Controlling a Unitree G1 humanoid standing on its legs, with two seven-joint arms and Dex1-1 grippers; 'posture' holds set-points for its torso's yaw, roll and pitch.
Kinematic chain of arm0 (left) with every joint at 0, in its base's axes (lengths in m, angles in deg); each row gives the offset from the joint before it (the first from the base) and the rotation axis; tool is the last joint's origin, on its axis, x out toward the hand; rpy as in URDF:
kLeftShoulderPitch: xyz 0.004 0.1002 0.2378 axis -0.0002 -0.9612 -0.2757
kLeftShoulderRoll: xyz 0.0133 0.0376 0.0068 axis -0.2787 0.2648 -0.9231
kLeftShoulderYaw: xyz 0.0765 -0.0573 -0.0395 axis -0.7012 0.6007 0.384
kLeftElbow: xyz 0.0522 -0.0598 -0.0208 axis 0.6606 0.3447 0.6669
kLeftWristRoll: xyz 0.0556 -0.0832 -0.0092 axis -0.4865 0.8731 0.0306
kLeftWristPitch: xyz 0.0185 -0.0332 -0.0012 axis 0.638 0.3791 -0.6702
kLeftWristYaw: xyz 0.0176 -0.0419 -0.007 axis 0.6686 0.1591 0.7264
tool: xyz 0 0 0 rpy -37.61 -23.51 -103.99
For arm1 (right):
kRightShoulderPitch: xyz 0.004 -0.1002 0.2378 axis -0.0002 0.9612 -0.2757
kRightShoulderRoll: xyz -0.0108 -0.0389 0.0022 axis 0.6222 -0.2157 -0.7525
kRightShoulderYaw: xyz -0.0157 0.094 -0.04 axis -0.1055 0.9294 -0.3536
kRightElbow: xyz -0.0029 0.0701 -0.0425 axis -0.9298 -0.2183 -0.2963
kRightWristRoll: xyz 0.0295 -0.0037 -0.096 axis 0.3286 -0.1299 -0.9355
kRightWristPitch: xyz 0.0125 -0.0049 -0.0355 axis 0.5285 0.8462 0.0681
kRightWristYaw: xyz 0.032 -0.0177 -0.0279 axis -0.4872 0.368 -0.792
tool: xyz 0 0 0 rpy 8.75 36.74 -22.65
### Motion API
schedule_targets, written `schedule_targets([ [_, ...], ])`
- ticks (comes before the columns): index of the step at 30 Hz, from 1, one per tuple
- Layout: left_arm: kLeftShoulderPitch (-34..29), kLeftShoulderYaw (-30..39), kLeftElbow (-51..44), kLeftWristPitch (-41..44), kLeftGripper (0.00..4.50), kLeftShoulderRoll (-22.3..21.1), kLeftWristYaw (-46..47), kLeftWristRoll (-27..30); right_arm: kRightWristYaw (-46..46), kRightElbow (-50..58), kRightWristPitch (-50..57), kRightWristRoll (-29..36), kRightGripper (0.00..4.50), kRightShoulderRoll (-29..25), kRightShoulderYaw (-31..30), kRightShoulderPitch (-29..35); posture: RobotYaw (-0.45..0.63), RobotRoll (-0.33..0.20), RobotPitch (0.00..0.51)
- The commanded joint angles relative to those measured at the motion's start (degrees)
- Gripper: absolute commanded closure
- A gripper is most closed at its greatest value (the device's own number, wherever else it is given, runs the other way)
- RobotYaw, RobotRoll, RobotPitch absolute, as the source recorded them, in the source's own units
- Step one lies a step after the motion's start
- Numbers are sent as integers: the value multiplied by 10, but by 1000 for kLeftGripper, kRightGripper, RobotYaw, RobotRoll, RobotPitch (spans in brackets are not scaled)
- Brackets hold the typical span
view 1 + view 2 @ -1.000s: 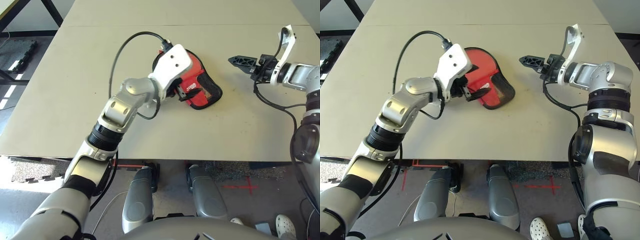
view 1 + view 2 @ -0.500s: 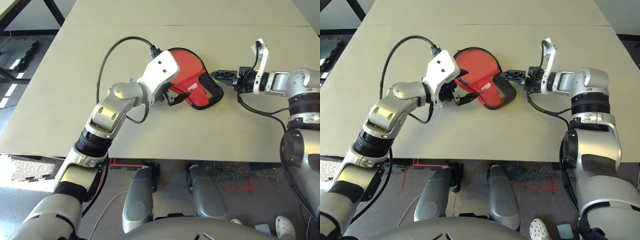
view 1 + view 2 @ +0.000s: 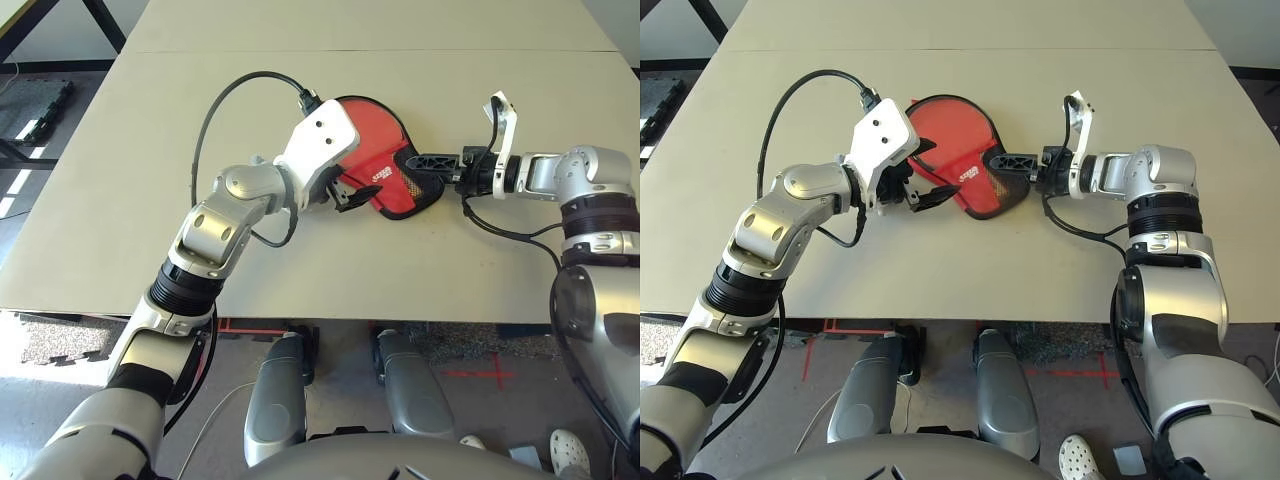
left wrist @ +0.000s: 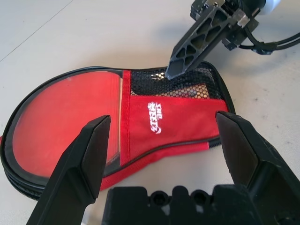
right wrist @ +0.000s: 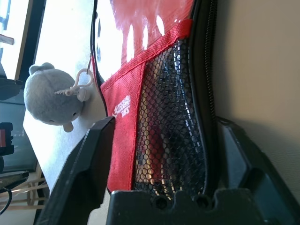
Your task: Store the ping-pong paddle in its case and zip it.
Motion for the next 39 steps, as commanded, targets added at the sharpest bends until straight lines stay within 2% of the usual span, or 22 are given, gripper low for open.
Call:
schedule_targets([
  [1, -9, -1, -7, 5, 0, -2, -6, 1, 6, -9, 25, 8, 1678, 15, 0, 20, 65, 0, 243],
  [6, -9, -1, -5, 3, 0, -5, -8, 0, 13, -14, 29, 9, 3625, 18, 12, 23, 66, 0, 243],
  [8, -8, -1, -4, 3, 0, -4, -9, 0, 16, -15, 32, 9, 4307, 18, 15, 24, 63, 0, 245],
  [9, -7, -1, -4, 3, 0, -4, -9, 0, 18, -15, 33, 11, 4464, 18, 17, 26, 62, 0, 247],
  [16, -9, -1, -1, -1, 0, -5, -9, -3, 27, 5, 52, 19, 4464, 10, 26, 47, 59, 0, 252],
  [21, -10, -2, 2, -3, 0, -2, -6, -4, 33, 68, 97, 40, 4464, -12, 33, 78, 52, 0, 257],
  [30, -11, 0, 8, -10, 0, 2, -7, -4, 31, 240, 188, 105, 4464, -84, 53, 171, 23, 0, 266],
  [39, -2, -3, 26, -25, 0, 7, -13, -4, 18, 326, 227, 157, 4464, -166, 90, 258, -16, 0, 265],
])
